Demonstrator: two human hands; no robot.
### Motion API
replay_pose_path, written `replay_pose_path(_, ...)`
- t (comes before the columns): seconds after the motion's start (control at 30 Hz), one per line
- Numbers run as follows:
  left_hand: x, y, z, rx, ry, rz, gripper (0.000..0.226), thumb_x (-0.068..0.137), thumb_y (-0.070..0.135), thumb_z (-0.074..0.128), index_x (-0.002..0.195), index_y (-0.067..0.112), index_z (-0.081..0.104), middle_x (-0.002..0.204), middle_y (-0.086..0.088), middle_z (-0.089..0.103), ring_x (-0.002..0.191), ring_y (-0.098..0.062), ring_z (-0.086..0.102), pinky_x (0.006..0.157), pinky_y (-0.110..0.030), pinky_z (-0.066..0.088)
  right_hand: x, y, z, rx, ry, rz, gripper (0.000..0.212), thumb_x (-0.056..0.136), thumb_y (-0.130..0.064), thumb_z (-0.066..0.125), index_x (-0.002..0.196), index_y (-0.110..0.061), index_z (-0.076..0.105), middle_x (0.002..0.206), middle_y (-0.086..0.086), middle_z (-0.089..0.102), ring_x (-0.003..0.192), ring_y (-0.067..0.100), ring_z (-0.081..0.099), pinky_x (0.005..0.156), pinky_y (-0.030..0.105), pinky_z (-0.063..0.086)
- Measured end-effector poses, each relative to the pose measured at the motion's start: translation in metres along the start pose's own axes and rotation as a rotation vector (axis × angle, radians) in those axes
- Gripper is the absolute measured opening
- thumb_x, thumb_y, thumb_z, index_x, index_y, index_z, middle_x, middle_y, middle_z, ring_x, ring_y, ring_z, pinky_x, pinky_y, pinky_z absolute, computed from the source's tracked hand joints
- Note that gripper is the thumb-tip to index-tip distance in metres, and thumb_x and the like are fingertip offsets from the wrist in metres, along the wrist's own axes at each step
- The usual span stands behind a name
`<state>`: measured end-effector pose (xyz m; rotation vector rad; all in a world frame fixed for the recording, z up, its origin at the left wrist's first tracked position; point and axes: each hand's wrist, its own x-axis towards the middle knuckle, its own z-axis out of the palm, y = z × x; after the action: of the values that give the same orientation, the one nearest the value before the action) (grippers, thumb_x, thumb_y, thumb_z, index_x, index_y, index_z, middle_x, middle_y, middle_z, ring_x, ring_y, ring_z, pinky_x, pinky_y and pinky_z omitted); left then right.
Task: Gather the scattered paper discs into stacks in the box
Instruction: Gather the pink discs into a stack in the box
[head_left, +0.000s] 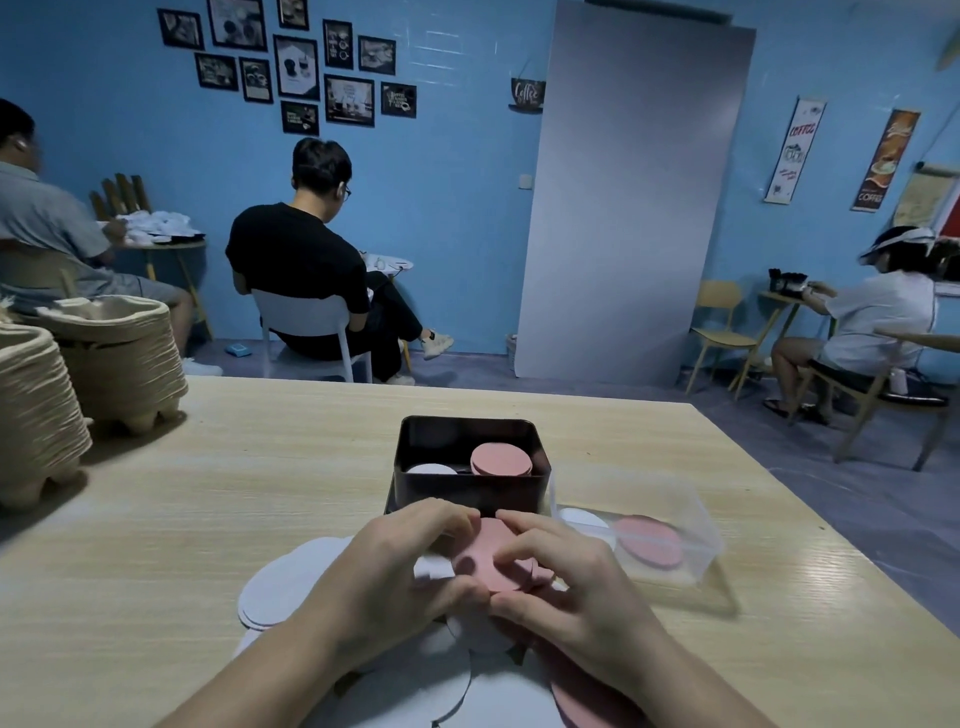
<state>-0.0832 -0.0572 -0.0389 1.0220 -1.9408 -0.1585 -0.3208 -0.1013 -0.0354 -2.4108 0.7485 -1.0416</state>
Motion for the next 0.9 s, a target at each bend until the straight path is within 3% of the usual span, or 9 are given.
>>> replay_pose_path(0.13,-0.005,0.001,-0.007,-0.050,-0.026,-0.072,0.049,0.080,0.048,0.085,0.119,0.027,0.065,0.116,0.021,0.070,0.108,-0.001,0.069,0.086,-0.019,0.056,-0.002,-0.001,-0.001,0.025,0.043,-0.017,0.024,0.085,-0.046,0.081,0.098,-0.031,0.069,0.136,-0.007,0.065,0.136,0.001,0.053,0.101,0.019,0.045)
replay_pose_path(0.27,-0.006,0.000,-0.009,-0.032,-0.022,-0.059,0.029,0.085,0.028,0.081,0.110,0.022,0.068,0.110,0.019,0.074,0.104,-0.002,0.072,0.089,-0.019,0.055,-0.001,-0.004,-0.002,0.049,0.063,-0.010,0.026,0.082,-0.049,0.081,0.097,-0.032,0.068,0.135,-0.007,0.066,0.136,0.000,0.053,0.103,0.021,0.045)
replay_pose_path(0.4,-0.006,0.000,-0.005,-0.015,-0.015,-0.051,0.028,0.080,0.018,0.082,0.104,0.021,0.069,0.110,0.020,0.075,0.106,0.001,0.071,0.090,-0.012,0.051,-0.001,-0.004,-0.004,0.062,0.033,0.019,0.029,0.078,-0.045,0.085,0.093,-0.030,0.066,0.132,-0.009,0.067,0.139,-0.002,0.049,0.102,0.019,0.044)
replay_pose_path(0.5,-0.005,0.000,-0.003,0.044,-0.017,-0.005,0.027,0.077,0.018,0.084,0.099,0.023,0.068,0.100,0.026,0.071,0.093,0.010,0.068,0.081,-0.006,0.047,-0.001,-0.005,-0.005,0.042,-0.007,0.029,0.032,0.076,-0.046,0.087,0.093,-0.031,0.065,0.134,-0.008,0.066,0.140,-0.004,0.047,0.094,0.014,0.043)
replay_pose_path(0.63,-0.006,-0.002,-0.002,0.058,-0.039,0.041,0.023,0.079,0.021,0.083,0.094,0.028,0.068,0.096,0.020,0.071,0.089,-0.001,0.069,0.072,-0.024,0.056,-0.002,-0.006,-0.005,-0.017,-0.054,0.043,0.031,0.075,-0.044,0.086,0.094,-0.032,0.065,0.135,-0.010,0.063,0.134,-0.006,0.050,0.082,0.007,0.043)
replay_pose_path(0.8,-0.010,-0.006,0.000,-0.064,-0.118,-0.015,0.015,0.084,0.034,0.079,0.093,0.024,0.073,0.105,0.011,0.072,0.093,-0.012,0.070,0.062,-0.025,0.059,0.000,-0.005,-0.004,-0.118,-0.113,0.024,0.030,0.075,-0.046,0.085,0.088,-0.026,0.066,0.127,-0.012,0.062,0.115,-0.004,0.059,0.076,0.006,0.039)
replay_pose_path(0.9,-0.011,-0.008,0.000,-0.041,-0.120,-0.021,0.017,0.083,0.030,0.082,0.095,0.027,0.072,0.108,0.015,0.070,0.093,-0.011,0.070,0.064,-0.020,0.058,0.002,-0.005,-0.004,-0.120,-0.128,0.020,0.031,0.078,-0.048,0.084,0.088,-0.024,0.067,0.126,-0.010,0.062,0.113,-0.005,0.058,0.074,0.003,0.036)
